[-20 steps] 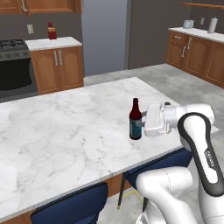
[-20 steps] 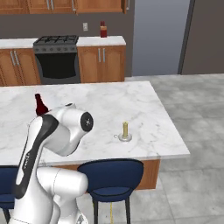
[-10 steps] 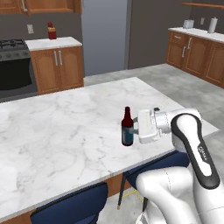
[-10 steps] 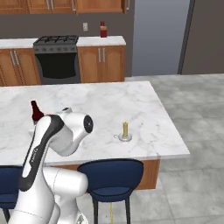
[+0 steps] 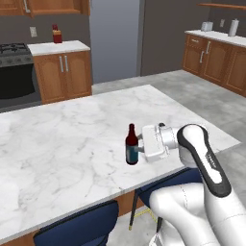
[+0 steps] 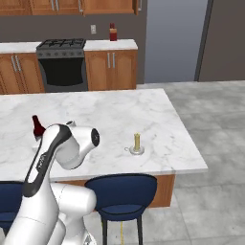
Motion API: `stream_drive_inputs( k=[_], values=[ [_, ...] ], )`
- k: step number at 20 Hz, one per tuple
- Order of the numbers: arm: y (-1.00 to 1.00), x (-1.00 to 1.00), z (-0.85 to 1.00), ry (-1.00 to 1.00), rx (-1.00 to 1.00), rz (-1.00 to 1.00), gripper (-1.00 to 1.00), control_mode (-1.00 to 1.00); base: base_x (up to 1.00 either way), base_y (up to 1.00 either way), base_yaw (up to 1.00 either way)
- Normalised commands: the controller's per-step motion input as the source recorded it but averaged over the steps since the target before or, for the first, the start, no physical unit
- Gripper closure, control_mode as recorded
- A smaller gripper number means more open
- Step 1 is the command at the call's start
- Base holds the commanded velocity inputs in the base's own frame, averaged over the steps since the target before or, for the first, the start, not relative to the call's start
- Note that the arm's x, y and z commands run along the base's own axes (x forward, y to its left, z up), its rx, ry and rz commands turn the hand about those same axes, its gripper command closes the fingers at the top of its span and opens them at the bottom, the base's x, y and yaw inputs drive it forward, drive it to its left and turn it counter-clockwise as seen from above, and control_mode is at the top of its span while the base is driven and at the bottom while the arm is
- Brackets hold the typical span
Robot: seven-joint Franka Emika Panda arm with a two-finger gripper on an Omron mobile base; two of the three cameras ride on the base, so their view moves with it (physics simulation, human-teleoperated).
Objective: Get the candle and the beer from the cabinet and move them to the dining counter.
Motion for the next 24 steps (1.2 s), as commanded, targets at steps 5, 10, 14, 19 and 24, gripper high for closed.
stream_drive_inputs(
  k=[5, 10, 14, 19, 24],
  values=[
    [0.14, 0.30, -0.29, 0.00, 0.00, 0.04, 1.00, -1.00, 0.00, 0.00, 0.00],
    [0.03, 0.23, -0.27, 0.00, 0.00, 0.02, 1.00, -1.00, 0.00, 0.00, 0.00],
    [0.00, 0.23, -0.27, 0.00, 0.00, 0.02, 1.00, -1.00, 0.00, 0.00, 0.00],
    [0.00, 0.20, -0.29, 0.00, 0.00, 0.03, 1.00, -1.00, 0.00, 0.00, 0.00],
    [0.01, 0.19, -0.27, 0.00, 0.01, 0.02, 1.00, -1.00, 0.00, 0.00, 0.00]
  ],
)
